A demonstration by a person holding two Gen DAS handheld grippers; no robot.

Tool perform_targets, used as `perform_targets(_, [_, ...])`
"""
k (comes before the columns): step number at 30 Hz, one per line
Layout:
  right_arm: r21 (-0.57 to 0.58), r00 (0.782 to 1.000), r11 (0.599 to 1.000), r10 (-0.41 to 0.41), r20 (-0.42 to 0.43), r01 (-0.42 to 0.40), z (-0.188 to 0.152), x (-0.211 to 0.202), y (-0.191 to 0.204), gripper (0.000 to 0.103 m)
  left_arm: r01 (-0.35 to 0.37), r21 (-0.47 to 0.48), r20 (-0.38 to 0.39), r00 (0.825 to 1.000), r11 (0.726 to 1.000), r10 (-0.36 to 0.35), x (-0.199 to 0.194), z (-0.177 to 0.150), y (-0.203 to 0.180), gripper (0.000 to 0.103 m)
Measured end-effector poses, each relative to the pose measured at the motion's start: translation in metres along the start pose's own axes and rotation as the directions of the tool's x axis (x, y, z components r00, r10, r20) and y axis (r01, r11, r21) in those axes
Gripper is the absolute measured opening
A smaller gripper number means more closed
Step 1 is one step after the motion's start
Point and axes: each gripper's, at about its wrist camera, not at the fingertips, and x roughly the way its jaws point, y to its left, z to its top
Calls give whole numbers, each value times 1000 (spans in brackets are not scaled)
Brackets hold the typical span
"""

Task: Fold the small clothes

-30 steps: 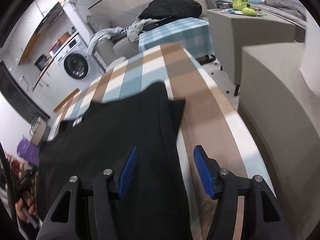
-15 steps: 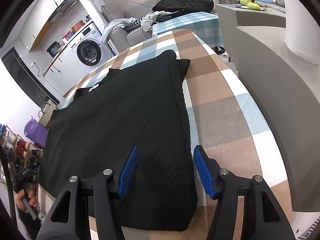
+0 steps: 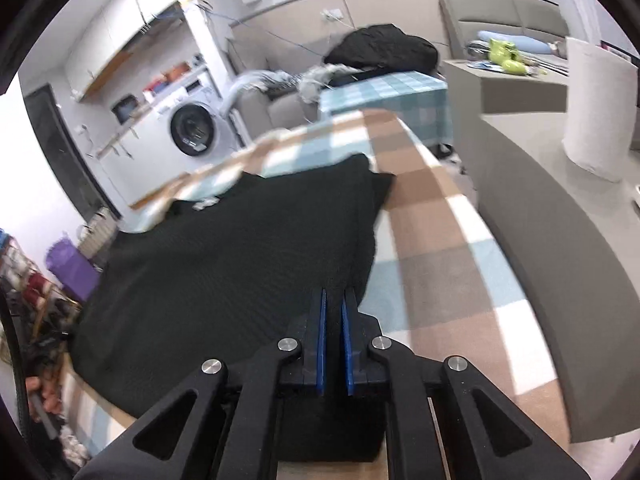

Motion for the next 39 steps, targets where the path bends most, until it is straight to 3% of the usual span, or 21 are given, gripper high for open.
perform_targets(4, [5, 994, 998, -60, -89, 60, -7, 17, -5, 10, -5, -16, -33, 999, 1000, 4, 1, -5, 3, 3])
perform_targets(6, [1, 995, 999, -42, -93, 42, -10, 14, -5, 23, 2, -37, -51, 999, 999, -4, -2, -8, 6, 7])
perform_targets(7, [7, 995, 1000, -27, -94, 28, -11, 12, -7, 26, 13, -41, -56, 998, 999, -15, -4, -10, 7, 13])
perform_targets(9, [34, 995, 999, 25, -99, -22, -14, 10, -12, 31, 30, -49, -52, 998, 998, -32, -8, -13, 9, 36])
perform_targets(10, [40, 994, 999, 26, -103, -22, -17, 9, -13, 31, 30, -54, -50, 998, 998, -33, -9, -15, 10, 53])
perform_targets(11, [43, 994, 999, 19, -107, -14, -19, 11, -15, 31, 37, -62, -47, 998, 997, -40, -8, -16, 11, 55])
perform_targets(13, [51, 994, 999, 21, -107, -15, -21, 15, -15, 31, 61, -69, -55, 996, 996, -65, -6, -17, 10, 55])
perform_targets(15, [48, 997, 999, 29, -77, -25, -19, 13, -10, 8, 85, -70, -54, 995, 994, -89, -2, -16, 8, 40])
perform_targets(16, [38, 997, 999, 39, -67, -37, -18, 11, -6, 8, 89, -68, -52, 994, 994, -93, -1, -16, 7, 20])
perform_targets(17, [25, 998, 999, 40, -41, -39, -16, 6, -2, 8, 96, -60, -44, 994, 994, -99, -2, -15, 5, 6])
perform_targets(20, [-3, 1000, 1000, 29, -2, -29, -13, -4, 2, 7, 73, -62, -6, 997, 995, -73, -6, -15, 8, 5])
perform_targets(24, [8, 997, 999, -44, -62, 45, -18, 7, -9, 6, 77, -99, -22, 997, 992, -79, -2, -19, 19, 5])
perform_targets(26, [15, 997, 999, -43, -70, 44, -21, 8, -11, 6, 80, -97, -24, 996, 992, -83, -6, -20, 18, 6])
perform_targets(27, [6, 996, 999, -51, -68, 52, -20, 6, -10, 13, 79, -103, -27, 996, 991, -83, -7, -20, 19, 7])
perform_targets(29, [-1, 994, 998, -68, -85, 68, -18, 4, -9, 24, 78, -121, -47, 995, 990, -85, -9, -20, 21, 21])
perform_targets(30, [8, 994, 998, -66, -88, 67, -17, 2, -9, 34, 77, -128, -54, 995, 989, -85, -11, -20, 23, 25])
perform_targets(33, [31, 998, 998, -43, -55, 45, -18, -15, -10, 48, 84, -152, -34, 995, 985, -90, -23, -26, 27, 38])
perform_targets(35, [44, 999, 999, -23, -43, 25, -21, -26, -11, 62, 83, -168, -29, 996, 982, -89, -32, -31, 28, 61])
perform_targets(36, [55, 999, 998, -20, -38, 22, -23, -30, -11, 69, 87, -171, -32, 995, 981, -94, -35, -34, 28, 66])
perform_targets(39, [100, 999, 994, -38, -38, 42, -32, -39, -14, 70, 89, -134, -57, 994, 987, -97, -42, -41, 22, 69])
